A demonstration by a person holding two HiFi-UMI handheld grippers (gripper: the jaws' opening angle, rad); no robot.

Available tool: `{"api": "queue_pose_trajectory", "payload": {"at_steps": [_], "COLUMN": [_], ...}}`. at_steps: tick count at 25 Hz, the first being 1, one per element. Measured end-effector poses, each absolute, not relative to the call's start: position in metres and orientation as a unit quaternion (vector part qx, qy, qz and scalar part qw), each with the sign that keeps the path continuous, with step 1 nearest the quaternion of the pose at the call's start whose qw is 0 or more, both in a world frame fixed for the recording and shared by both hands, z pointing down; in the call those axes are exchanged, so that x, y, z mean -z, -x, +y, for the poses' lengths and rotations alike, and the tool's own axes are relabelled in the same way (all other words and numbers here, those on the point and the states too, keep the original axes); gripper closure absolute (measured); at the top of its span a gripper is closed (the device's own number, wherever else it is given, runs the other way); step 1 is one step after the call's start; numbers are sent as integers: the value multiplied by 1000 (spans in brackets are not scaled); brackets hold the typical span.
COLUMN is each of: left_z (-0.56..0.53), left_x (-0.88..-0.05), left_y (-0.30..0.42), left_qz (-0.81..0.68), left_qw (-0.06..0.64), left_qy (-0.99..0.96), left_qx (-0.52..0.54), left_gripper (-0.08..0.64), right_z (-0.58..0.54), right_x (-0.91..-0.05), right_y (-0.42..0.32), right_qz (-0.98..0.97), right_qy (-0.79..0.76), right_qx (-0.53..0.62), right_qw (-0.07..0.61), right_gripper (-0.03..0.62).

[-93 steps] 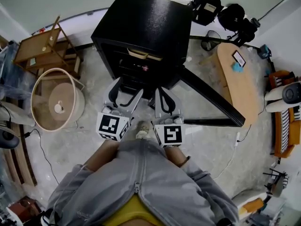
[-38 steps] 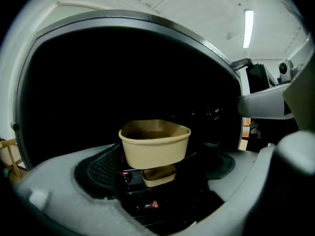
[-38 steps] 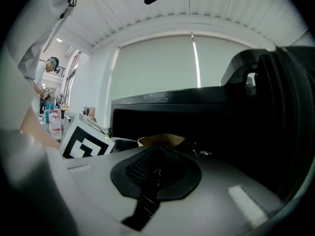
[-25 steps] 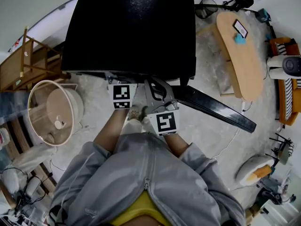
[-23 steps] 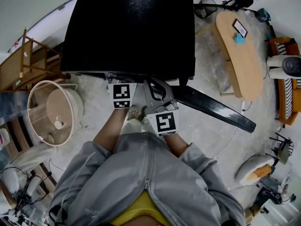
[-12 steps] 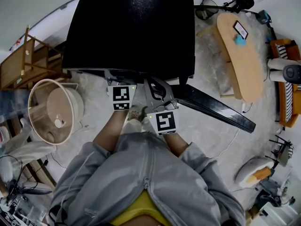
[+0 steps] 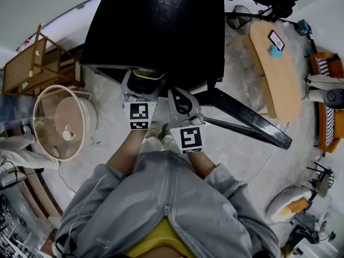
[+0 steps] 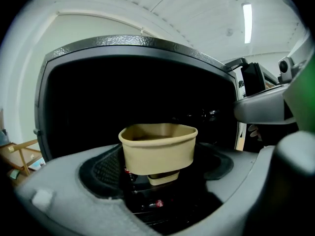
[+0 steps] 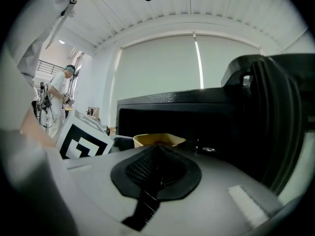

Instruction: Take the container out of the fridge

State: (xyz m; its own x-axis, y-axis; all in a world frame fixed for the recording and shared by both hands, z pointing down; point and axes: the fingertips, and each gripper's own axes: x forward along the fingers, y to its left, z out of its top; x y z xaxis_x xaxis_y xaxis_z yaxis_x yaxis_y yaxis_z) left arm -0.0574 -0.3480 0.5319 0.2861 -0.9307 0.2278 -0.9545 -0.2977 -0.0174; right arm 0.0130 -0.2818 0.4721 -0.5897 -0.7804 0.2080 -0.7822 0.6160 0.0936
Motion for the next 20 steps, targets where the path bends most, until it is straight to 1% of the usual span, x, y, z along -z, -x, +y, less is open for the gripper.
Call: {"api": "queue_pose_trajectory", "payload": {"at_steps": [20], "left_z": [-290], "left_x": [-505], "left_y": [61], "left_qz": [-601], "left_qw": [43], "left_qy": [-794], "left_qx": [-81], "left_gripper": [121], "right_z": [-245], "right_x": [-454], "right_y": [-16], "right_qz": [-902], "right_qy": [-420], "right_qx": [12], "right_qw": [103], "right_gripper": [591]}}
